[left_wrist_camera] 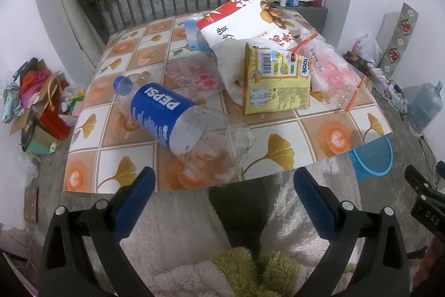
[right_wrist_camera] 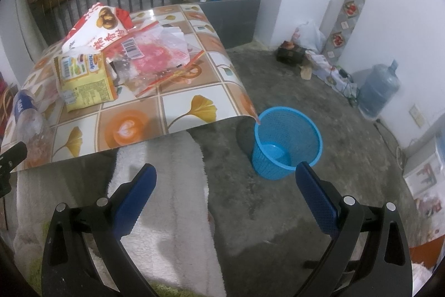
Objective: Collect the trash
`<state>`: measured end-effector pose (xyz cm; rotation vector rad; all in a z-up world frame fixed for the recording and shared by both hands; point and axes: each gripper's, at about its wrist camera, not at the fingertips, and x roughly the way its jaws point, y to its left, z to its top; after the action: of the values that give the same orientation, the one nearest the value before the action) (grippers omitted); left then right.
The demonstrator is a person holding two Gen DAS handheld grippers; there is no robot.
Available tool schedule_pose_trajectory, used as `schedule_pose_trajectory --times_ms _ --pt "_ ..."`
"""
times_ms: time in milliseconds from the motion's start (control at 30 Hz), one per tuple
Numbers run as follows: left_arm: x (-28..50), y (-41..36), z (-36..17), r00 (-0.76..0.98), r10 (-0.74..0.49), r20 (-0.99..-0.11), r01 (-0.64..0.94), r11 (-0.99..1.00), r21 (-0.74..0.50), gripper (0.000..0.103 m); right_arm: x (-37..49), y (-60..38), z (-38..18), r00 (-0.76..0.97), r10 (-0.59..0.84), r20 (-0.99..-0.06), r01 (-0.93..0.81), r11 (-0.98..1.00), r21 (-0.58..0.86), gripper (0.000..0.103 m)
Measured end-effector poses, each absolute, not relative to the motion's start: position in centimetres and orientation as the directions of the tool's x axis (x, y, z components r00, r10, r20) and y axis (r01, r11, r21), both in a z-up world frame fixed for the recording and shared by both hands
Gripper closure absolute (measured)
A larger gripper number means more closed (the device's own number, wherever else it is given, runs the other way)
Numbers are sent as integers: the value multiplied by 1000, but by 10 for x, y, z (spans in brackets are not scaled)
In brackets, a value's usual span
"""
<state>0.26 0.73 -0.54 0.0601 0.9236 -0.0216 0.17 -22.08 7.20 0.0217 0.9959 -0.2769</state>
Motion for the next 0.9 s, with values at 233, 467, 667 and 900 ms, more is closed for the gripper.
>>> schedule_pose_trajectory --times_ms 233,467,667,900 --pt "3 11 -6 602 8 -798 39 998 39 5 3 -218 72 515 -214 -830 232 967 -106 8" --pt "4 15 -6 599 10 -800 34 999 38 5 3 -217 72 516 -208 -831 226 969 -102 8" --pt "4 15 -7 597 12 -802 32 999 39 5 3 -218 72 518 -206 -830 224 969 -101 8" --pt "4 16 -7 597 11 -802 33 999 39 5 2 -218 71 517 -205 -831 224 970 -100 8"
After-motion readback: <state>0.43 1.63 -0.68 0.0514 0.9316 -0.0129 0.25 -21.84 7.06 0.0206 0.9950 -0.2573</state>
